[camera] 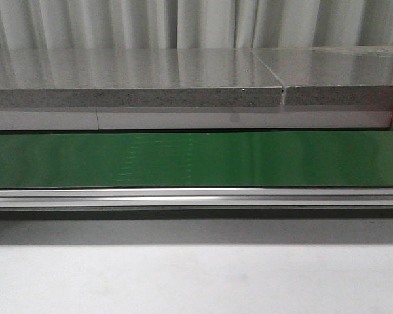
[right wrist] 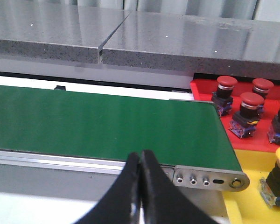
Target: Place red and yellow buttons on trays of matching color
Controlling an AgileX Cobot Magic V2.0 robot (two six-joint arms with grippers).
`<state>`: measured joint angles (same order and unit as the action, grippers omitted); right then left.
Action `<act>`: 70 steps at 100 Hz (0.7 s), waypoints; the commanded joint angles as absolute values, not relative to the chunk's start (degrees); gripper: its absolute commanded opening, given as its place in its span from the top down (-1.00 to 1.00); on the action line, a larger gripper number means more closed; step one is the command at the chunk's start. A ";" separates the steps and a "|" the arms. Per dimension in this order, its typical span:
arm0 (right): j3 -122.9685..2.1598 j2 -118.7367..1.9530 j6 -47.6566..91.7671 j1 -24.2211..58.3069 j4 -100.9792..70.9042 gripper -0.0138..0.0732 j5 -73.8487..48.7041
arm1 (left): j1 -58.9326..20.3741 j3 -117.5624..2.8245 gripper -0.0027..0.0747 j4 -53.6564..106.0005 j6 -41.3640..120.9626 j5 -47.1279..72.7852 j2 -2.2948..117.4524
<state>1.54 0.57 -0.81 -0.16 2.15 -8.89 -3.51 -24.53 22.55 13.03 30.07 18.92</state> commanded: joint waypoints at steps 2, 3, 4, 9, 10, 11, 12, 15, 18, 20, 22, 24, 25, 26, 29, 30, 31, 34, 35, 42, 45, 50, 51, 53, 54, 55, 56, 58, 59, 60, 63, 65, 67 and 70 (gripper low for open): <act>0.95 1.46 -0.81 -0.27 2.85 0.84 -3.97 | -4.05 -25.75 0.98 23.79 13.04 26.03 19.45; 0.95 1.46 -0.81 -0.27 2.85 0.84 -3.97 | -4.05 -25.75 0.98 23.79 13.04 25.64 19.45; 0.95 1.46 -0.81 -0.27 2.85 0.84 -3.97 | -4.05 -25.75 0.98 23.68 13.04 25.38 19.45; 0.95 1.46 -0.81 -0.27 2.85 0.84 -3.97 | -4.05 -25.14 0.98 22.47 13.04 23.14 19.45; 0.95 1.46 -0.81 -0.27 2.85 0.84 -3.97 | -4.05 -25.06 0.98 22.33 13.04 22.36 19.45; 0.95 1.46 -0.81 -0.27 2.85 0.84 -3.97 | -4.05 -25.07 0.98 22.07 13.04 21.94 19.45; 0.95 1.46 -0.81 -0.27 2.85 0.84 -3.97 | -4.05 -24.76 0.98 21.96 13.04 21.17 19.45; 0.95 1.46 -0.81 -0.27 2.85 0.84 -3.97 | -4.05 -24.20 0.98 21.33 13.04 19.51 19.01; 0.95 1.46 -0.81 -0.27 2.85 0.84 -3.97 | -4.05 -23.48 0.98 20.55 12.44 17.84 18.59; 0.95 1.46 -0.81 -0.27 2.85 0.84 -3.97 | -4.05 -22.90 0.98 20.00 12.07 16.61 18.16; 0.95 1.46 -0.81 -0.27 2.85 0.84 -3.97 | -4.05 -22.21 0.98 19.32 11.84 15.37 17.72; 0.95 1.46 -0.81 -0.27 2.85 0.84 -3.97 | -4.05 -21.49 0.98 18.83 11.37 14.22 17.38; 0.95 1.46 -0.81 -0.27 2.85 0.84 -3.97 | -4.05 -21.23 0.98 18.29 10.97 13.83 17.03; 0.95 1.46 -0.81 -0.27 2.85 0.84 -3.97 | -4.05 -20.71 0.98 17.99 10.76 13.11 16.84; 0.95 1.46 -0.81 -0.27 2.85 0.84 -3.97 | -4.05 -19.63 0.98 16.28 9.92 11.85 15.82; 0.95 1.46 -0.81 -0.27 2.85 0.84 -3.97 | -4.05 -19.09 0.98 15.86 9.29 11.54 15.60; 0.95 1.46 -0.81 -0.27 2.85 0.84 -3.97 | -4.05 -18.81 0.98 15.42 8.99 10.99 15.37; 0.95 1.46 -0.81 -0.27 2.85 0.84 -3.97 | -4.05 -17.72 0.98 13.21 7.42 10.12 14.10; 0.95 1.46 -0.81 -0.27 2.85 0.84 -3.97 | -4.05 -17.18 0.98 12.76 6.55 9.94 13.82; 0.95 1.46 -0.81 -0.27 2.85 0.84 -3.97 | -4.05 -14.50 0.98 7.01 1.07 8.71 10.87; 0.95 1.46 -0.81 -0.27 2.85 0.84 -3.97 | -4.05 -13.50 0.98 4.61 -1.63 8.40 9.59; 0.95 1.46 -0.81 -0.27 2.85 0.84 -3.97 | -4.05 -11.81 0.98 0.00 -6.24 8.34 7.05; 0.95 1.46 -0.81 -0.27 2.85 0.84 -3.97 | -4.05 -11.36 0.98 -0.82 -7.39 8.34 6.75; 0.95 1.46 -0.81 -0.27 2.85 0.84 -3.97 | -4.05 -10.89 0.98 -2.23 -8.94 8.34 5.88; 0.95 1.46 -0.81 -0.27 2.85 0.84 -3.97 | -4.05 -10.45 0.98 -2.61 -9.36 8.34 5.60; 0.95 1.46 -0.81 -0.27 2.85 0.84 -3.97 | -4.05 -10.23 0.98 -3.33 -9.75 8.34 5.05; 0.95 1.46 -0.81 -0.27 2.85 0.84 -3.97 | -4.05 -9.78 0.98 -3.63 -10.36 8.34 4.78; 0.95 1.46 -0.81 -0.27 2.85 0.84 -3.97 | -4.05 -9.15 0.98 -3.99 -10.71 8.34 4.01; 0.95 1.46 -0.81 -0.27 2.85 0.84 -3.97 | -4.05 -8.95 0.98 -3.99 -10.71 8.34 3.76; 0.95 1.46 -0.81 -0.27 2.85 0.84 -3.97 | -4.05 -8.74 0.98 -3.99 -10.71 8.34 3.28; 0.95 1.46 -0.81 -0.27 2.85 0.84 -3.97 | -4.05 -7.71 0.98 -3.99 -10.71 8.34 2.39; 0.95 1.46 -0.81 -0.27 2.85 0.84 -3.97 | -4.05 -7.10 0.98 -3.99 -10.71 8.29 1.82; 0.95 1.46 -0.81 -0.27 2.85 0.84 -3.97 | -4.05 -6.69 0.98 -3.99 -10.71 8.20 1.33; 0.95 1.46 -0.81 -0.27 2.85 0.84 -3.97 | -4.05 -5.70 0.98 -3.99 -10.71 8.20 0.72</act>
